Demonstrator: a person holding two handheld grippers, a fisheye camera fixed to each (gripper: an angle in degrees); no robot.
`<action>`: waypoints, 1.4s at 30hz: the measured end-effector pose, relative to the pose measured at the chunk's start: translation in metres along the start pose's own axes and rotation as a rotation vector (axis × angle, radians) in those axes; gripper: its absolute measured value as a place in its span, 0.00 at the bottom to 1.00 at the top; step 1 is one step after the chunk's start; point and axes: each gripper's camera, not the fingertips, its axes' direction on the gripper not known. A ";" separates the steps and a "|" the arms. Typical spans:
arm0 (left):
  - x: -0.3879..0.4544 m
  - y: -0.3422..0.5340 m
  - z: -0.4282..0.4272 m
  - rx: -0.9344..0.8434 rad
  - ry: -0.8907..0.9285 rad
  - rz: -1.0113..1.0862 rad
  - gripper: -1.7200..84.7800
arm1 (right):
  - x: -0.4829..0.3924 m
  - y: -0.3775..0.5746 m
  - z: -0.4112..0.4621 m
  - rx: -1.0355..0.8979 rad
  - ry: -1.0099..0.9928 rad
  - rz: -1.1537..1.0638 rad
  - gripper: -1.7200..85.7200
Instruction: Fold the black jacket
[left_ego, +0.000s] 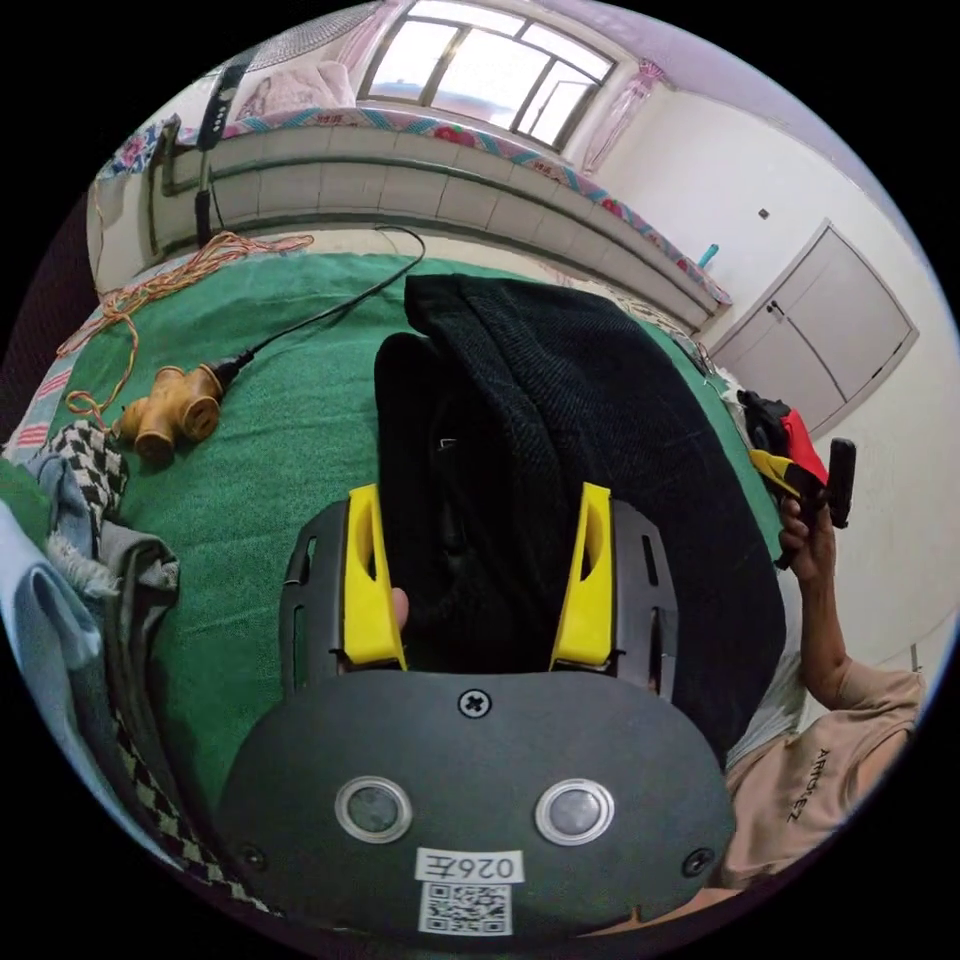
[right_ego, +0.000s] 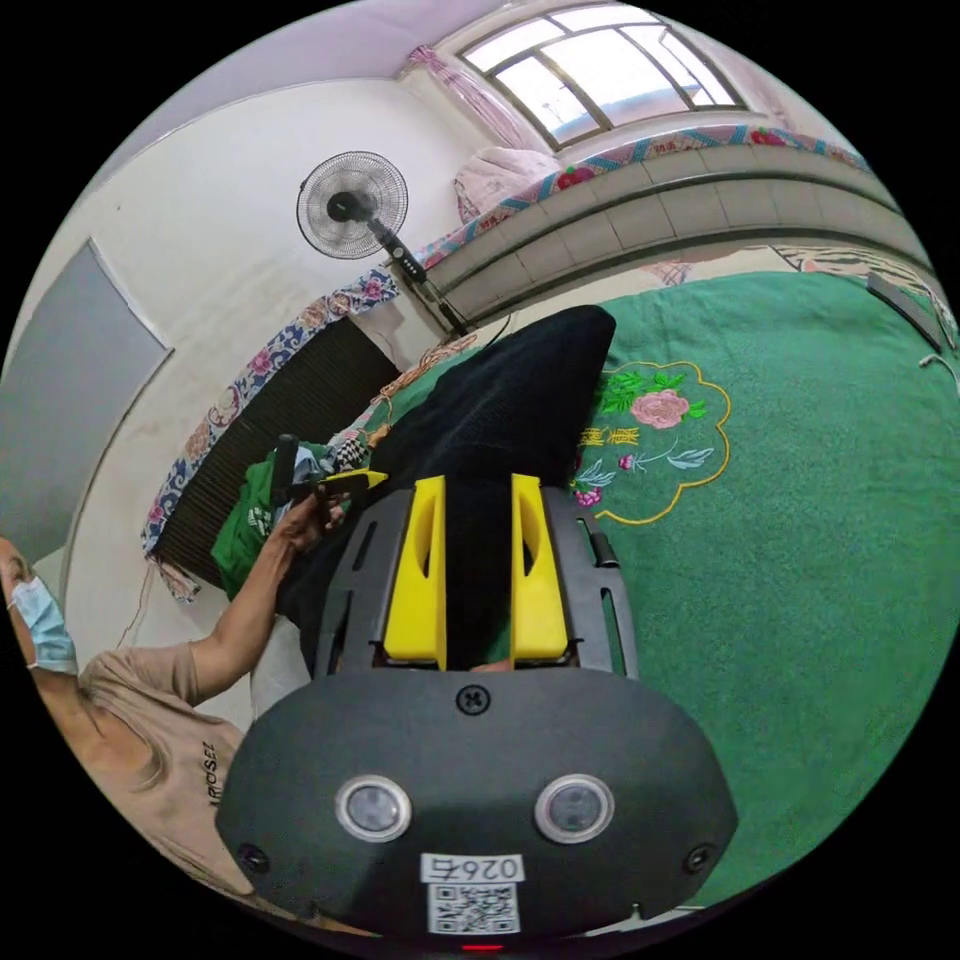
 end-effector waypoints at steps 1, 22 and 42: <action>0.000 0.006 -0.017 0.050 0.032 -0.022 0.28 | -0.008 -0.002 0.000 0.017 0.005 -0.014 0.10; -0.044 0.281 -0.392 0.153 -0.605 -0.102 0.28 | -0.504 -0.143 0.357 -0.402 -0.296 -0.893 0.06; -0.206 0.350 -0.544 0.201 -0.505 -0.310 0.02 | -0.589 -0.210 0.566 -0.439 -0.197 -0.741 0.02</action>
